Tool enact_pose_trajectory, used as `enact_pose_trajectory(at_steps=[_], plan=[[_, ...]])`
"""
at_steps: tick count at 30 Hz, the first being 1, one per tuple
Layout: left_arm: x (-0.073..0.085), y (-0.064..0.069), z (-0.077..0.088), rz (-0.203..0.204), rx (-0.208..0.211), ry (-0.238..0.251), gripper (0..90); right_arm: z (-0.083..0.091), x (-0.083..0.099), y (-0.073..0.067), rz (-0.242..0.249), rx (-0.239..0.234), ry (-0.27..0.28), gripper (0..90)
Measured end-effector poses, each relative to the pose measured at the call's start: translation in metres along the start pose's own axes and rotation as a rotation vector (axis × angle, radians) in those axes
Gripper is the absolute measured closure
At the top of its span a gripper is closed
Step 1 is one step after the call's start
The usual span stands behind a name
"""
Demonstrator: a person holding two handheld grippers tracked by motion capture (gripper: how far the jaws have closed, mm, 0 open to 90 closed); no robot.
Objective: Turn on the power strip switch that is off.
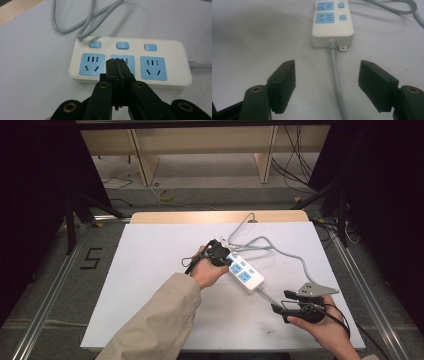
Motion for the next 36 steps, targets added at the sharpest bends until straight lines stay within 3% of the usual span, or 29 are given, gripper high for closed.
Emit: enact_pose_trajectory(at_steps=[23,36], plan=[[-0.020,0.004,-0.011,-0.032,0.004,-0.025,89.8,0.000,0.000,0.000,0.001,-0.003,-0.002,30.7],[-0.026,0.005,-0.024,-0.023,0.009,-0.045,89.8,-0.001,0.001,0.000,-0.002,-0.007,-0.008,30.7]])
Point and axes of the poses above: each handheld gripper's, and its own axes: z roughly backward along the jaws, x roughly out of its underside, y roughly to its right, the point moved 7 cm from there along -z, roughly forward along the jaws, and after that the axes turned 5 degrees about -y, right-handed, at the moved point
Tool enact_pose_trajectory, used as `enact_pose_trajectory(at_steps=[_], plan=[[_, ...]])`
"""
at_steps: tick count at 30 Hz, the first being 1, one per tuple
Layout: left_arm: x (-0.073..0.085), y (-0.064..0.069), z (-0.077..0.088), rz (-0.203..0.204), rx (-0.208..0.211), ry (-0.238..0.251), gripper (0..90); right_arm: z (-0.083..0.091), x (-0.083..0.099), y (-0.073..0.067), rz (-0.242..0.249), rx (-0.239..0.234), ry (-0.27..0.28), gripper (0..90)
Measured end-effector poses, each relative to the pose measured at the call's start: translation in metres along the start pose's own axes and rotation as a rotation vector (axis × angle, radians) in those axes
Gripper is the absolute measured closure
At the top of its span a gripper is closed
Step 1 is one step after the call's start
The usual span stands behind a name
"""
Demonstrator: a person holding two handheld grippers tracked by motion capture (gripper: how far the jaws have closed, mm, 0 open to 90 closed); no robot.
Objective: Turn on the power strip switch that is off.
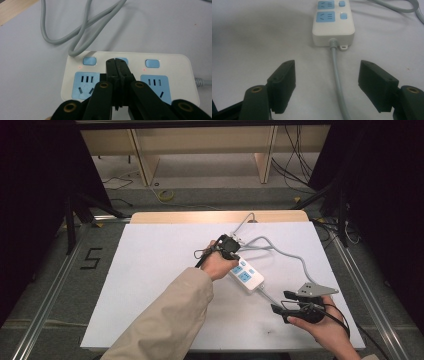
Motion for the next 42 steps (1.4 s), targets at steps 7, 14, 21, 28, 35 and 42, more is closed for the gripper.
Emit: enact_pose_trajectory(at_steps=[7,14,21,28,35,42], plan=[[-0.006,0.005,-0.006,-0.009,0.005,-0.004,89.8,0.000,0.000,0.001,0.003,0.001,0.002,30.7],[-0.006,0.004,-0.013,-0.008,0.005,-0.019,89.8,0.000,0.000,0.000,0.001,-0.001,0.001,30.7],[-0.008,0.004,-0.017,-0.018,0.000,-0.031,89.8,-0.001,0.000,0.001,0.000,-0.002,-0.001,30.7],[-0.010,0.005,-0.020,-0.014,0.004,-0.035,89.8,-0.001,0.001,0.001,0.002,-0.002,-0.002,30.7],[-0.013,0.005,-0.023,-0.009,0.005,-0.033,89.8,-0.001,0.001,0.000,0.003,-0.004,-0.002,30.7],[-0.016,0.009,-0.026,-0.012,0.012,-0.037,89.8,-0.001,0.001,0.000,0.004,-0.005,-0.002,30.7]])
Point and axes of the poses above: each handheld gripper's, and its own axes: z roughly backward along the jaws, x roughly out of its underside, y roughly to its right, the point moved 7 cm from there along -z, roughly forward along the jaws, and after that the axes turned 5 degrees about -y, right-handed, at the moved point
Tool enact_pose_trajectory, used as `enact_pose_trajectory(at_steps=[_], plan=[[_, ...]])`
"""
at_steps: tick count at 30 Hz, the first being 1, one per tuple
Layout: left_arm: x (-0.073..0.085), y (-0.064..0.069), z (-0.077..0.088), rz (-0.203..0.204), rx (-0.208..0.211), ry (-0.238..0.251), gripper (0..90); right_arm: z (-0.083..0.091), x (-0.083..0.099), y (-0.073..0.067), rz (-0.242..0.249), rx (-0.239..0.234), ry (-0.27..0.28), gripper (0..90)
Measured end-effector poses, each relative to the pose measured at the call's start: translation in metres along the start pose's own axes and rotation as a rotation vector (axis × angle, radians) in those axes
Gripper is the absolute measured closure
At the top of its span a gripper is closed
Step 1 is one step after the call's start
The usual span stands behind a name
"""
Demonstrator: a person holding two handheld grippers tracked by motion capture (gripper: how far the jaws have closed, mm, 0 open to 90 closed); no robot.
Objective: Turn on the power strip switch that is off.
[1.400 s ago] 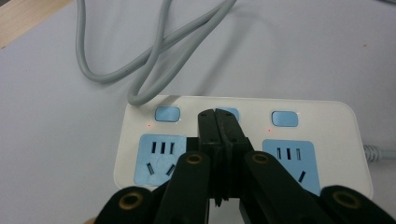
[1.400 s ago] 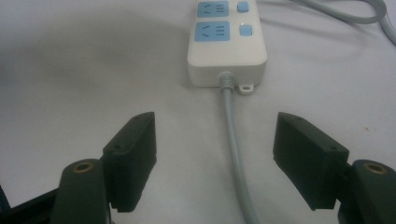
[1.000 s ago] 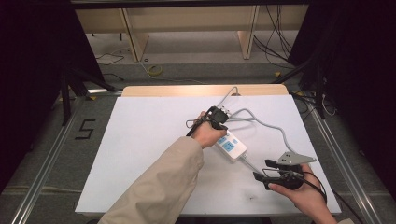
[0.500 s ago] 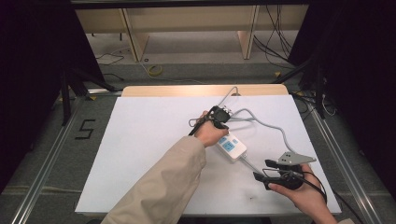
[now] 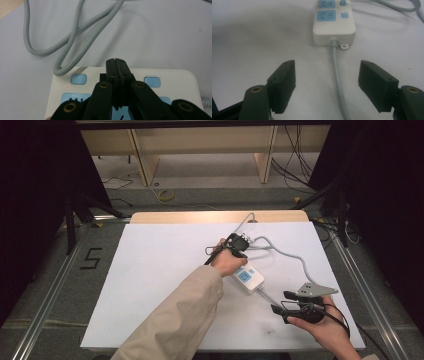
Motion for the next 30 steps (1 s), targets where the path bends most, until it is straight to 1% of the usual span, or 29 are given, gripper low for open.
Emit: enact_pose_trajectory(at_steps=[7,9,21,26,30], plan=[[0.0008,0.0007,-0.0046,0.001,-0.002,-0.013,89.8,0.0000,0.0002,0.0001,0.000,-0.001,0.000,30.7],[0.0016,-0.0001,-0.0051,-0.006,-0.006,-0.021,89.8,-0.0001,0.0003,0.0003,0.001,0.000,-0.001,30.7],[0.0025,0.0012,-0.0072,-0.006,-0.008,-0.032,89.8,-0.0001,0.0005,0.0001,0.002,-0.002,-0.002,30.7],[0.0032,0.0007,-0.0066,-0.013,-0.018,-0.040,89.8,-0.0004,0.0004,0.0000,0.003,-0.002,-0.001,30.7],[0.0032,-0.0002,-0.0068,-0.006,-0.017,-0.039,89.8,-0.0003,0.0004,-0.0002,0.002,-0.001,-0.001,30.7]])
Point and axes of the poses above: each handheld gripper's, and its own axes: z roughly backward along the jaws, x roughly out of its underside, y roughly to its right, the point moved 7 cm from there along -z, roughly forward along the jaws, and after that the axes turned 5 degrees about -y, right-handed, at the moved point
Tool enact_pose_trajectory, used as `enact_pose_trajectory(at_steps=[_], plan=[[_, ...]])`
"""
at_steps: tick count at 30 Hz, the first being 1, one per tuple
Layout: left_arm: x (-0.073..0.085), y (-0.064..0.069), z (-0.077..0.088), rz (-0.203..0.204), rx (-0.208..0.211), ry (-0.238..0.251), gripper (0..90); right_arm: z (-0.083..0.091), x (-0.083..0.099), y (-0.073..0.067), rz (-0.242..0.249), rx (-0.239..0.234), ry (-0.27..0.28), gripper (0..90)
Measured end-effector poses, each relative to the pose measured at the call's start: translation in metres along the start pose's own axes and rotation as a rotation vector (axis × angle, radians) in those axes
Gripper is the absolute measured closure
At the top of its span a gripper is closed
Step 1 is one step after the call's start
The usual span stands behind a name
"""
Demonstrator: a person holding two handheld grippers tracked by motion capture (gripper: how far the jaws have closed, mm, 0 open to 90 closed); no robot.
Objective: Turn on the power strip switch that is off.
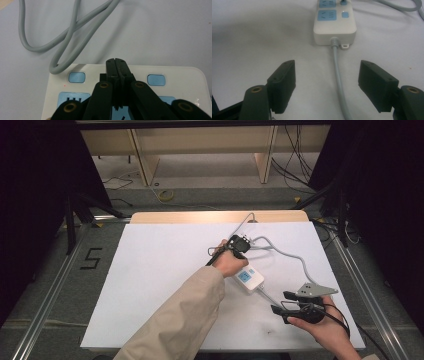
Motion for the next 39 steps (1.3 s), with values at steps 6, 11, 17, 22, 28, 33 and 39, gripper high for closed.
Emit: enact_pose_trajectory(at_steps=[6,11,17,22,28,33,39], plan=[[-0.0001,-0.0003,-0.0009,-0.002,-0.008,-0.007,89.8,-0.0003,0.0000,0.0001,-0.001,-0.001,-0.001,30.7],[-0.0003,0.0004,-0.0014,0.011,-0.018,-0.018,89.8,-0.0002,0.0001,0.0001,0.000,0.000,-0.001,30.7],[-0.0008,0.0007,-0.0018,-0.005,-0.024,-0.030,89.9,-0.0004,-0.0001,-0.0008,0.002,-0.002,-0.003,30.7],[-0.0010,0.0010,-0.0024,-0.011,-0.026,-0.033,89.9,-0.0003,0.0000,-0.0006,0.002,-0.001,-0.003,30.7],[-0.0012,0.0007,-0.0026,-0.001,-0.021,-0.044,89.9,-0.0003,-0.0002,-0.0012,0.000,-0.003,-0.001,30.6],[-0.0030,0.0024,-0.0033,-0.014,-0.040,-0.065,89.9,-0.0001,-0.0002,-0.0010,0.000,-0.001,-0.001,30.6],[-0.0032,0.0027,-0.0034,-0.010,-0.050,-0.080,90.0,0.0001,-0.0002,-0.0008,0.000,0.000,-0.001,30.6]])
Point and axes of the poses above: each handheld gripper's, and its own axes: z roughly backward along the jaws, x roughly out of its underside, y roughly to its right, the point moved 7 cm from there along -z, roughly forward along the jaws, and after that the axes turned 5 degrees about -y, right-handed, at the moved point
